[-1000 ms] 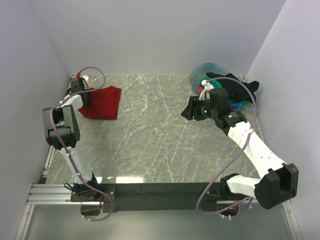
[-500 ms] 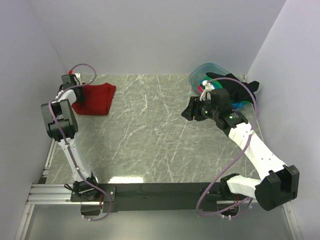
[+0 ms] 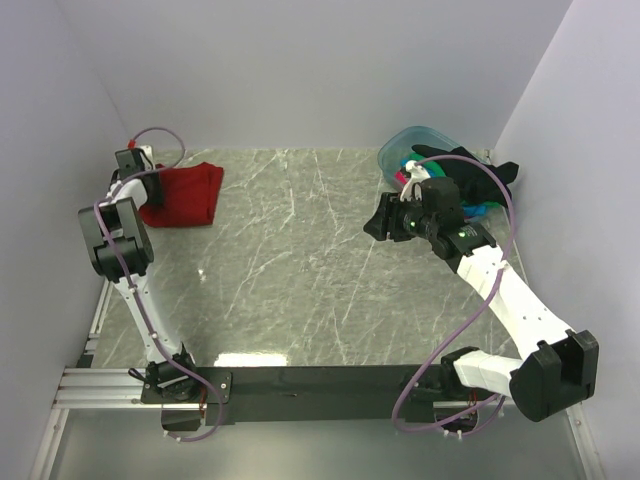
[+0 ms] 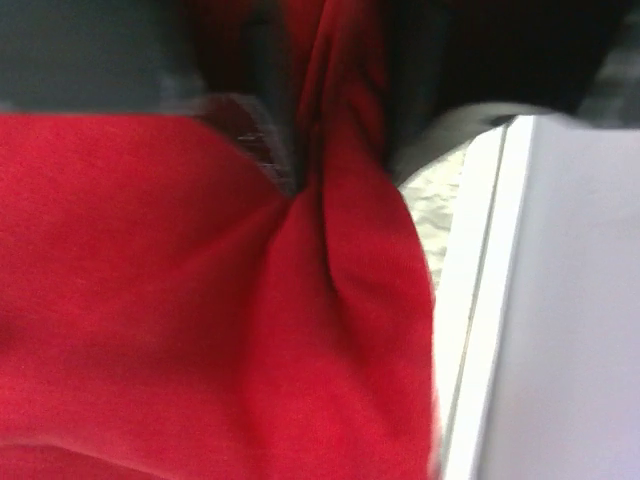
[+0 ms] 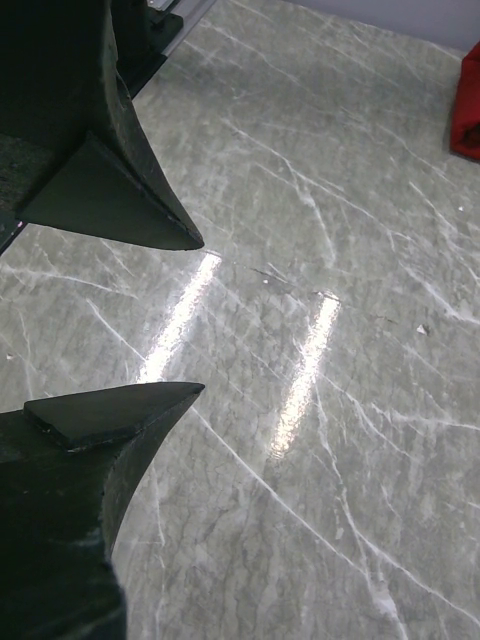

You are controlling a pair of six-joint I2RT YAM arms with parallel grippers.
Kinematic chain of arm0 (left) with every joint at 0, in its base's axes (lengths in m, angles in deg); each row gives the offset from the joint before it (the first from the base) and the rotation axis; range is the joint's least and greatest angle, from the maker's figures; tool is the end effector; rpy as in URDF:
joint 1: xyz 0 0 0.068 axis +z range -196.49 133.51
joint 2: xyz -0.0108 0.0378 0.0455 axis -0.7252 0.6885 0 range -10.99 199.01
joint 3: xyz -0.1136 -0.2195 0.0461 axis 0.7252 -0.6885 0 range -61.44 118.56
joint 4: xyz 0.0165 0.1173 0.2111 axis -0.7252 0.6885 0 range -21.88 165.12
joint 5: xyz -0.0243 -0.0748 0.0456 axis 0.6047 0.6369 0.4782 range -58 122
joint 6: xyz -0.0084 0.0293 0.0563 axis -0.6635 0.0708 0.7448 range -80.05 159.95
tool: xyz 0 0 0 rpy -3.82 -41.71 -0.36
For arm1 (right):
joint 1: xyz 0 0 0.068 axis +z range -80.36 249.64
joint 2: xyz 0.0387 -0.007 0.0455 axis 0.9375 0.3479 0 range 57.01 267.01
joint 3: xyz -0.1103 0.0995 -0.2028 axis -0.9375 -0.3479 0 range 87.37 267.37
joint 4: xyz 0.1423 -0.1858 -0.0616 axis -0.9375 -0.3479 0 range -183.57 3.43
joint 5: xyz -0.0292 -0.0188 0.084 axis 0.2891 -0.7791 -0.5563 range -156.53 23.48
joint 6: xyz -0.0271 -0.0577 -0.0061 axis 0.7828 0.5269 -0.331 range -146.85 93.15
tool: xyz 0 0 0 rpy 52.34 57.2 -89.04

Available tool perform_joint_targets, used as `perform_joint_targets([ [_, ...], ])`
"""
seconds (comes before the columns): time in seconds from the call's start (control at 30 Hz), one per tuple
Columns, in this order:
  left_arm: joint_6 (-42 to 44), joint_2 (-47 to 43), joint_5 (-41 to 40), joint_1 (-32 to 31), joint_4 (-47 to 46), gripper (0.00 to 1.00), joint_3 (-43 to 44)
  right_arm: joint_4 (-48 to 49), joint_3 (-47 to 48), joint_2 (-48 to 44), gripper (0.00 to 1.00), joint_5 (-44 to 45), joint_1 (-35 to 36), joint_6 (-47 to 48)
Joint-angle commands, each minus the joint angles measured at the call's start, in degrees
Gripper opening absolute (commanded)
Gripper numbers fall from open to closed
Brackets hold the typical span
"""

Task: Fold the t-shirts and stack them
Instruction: Neatly place the folded tshirt to the corner

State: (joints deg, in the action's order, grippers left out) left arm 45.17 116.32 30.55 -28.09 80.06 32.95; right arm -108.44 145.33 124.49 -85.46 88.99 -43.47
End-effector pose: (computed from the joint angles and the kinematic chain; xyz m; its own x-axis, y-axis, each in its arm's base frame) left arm 0.4503 0.1511 0.1473 -0.6969 -0.1360 -0.7042 -0.2703 0.9593 0.0823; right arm 0.2415 0.1018 0.2959 -0.6354 0.0636 -0.7695 -0.4100 0.8167 0.4060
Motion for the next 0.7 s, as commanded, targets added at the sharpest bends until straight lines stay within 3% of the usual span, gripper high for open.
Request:
perform_joint_targets([
  [0.0,-0.29,0.76,-4.26,0.94,0.99,0.44,1.77,1.57,0.14,-0.6,0.62,0.57,-0.28,0.54],
  [0.03,-0.38,0.05,-4.35,0.94,0.28,0.58,1.5,1.57,0.23,-0.42,0.62,0.66,-0.37,0.63],
  [0.1,-1.08,-2.22,-4.87,1.03,-1.13,0.73,1.15,1.57,0.23,-0.33,0.62,0.57,-0.37,0.63],
  [0.13,-1.08,-2.93,-5.05,1.03,-1.48,0.86,1.06,1.65,0.14,-0.42,0.62,0.48,-0.37,0.63],
  [0.23,-1.7,-6.62,-5.66,1.03,-3.59,0.98,0.01,1.83,-0.03,-0.51,0.62,0.66,-0.37,0.63],
  [0.4,-1.44,-15.32,-4.88,0.16,-7.55,0.99,-3.95,2.27,-0.3,-0.34,0.62,0.31,-0.28,0.45],
  [0.67,-4.77,-28.66,-7.42,-7.57,-8.61,0.99,-5.79,3.06,-0.74,-0.77,0.62,-0.13,-0.37,0.71],
])
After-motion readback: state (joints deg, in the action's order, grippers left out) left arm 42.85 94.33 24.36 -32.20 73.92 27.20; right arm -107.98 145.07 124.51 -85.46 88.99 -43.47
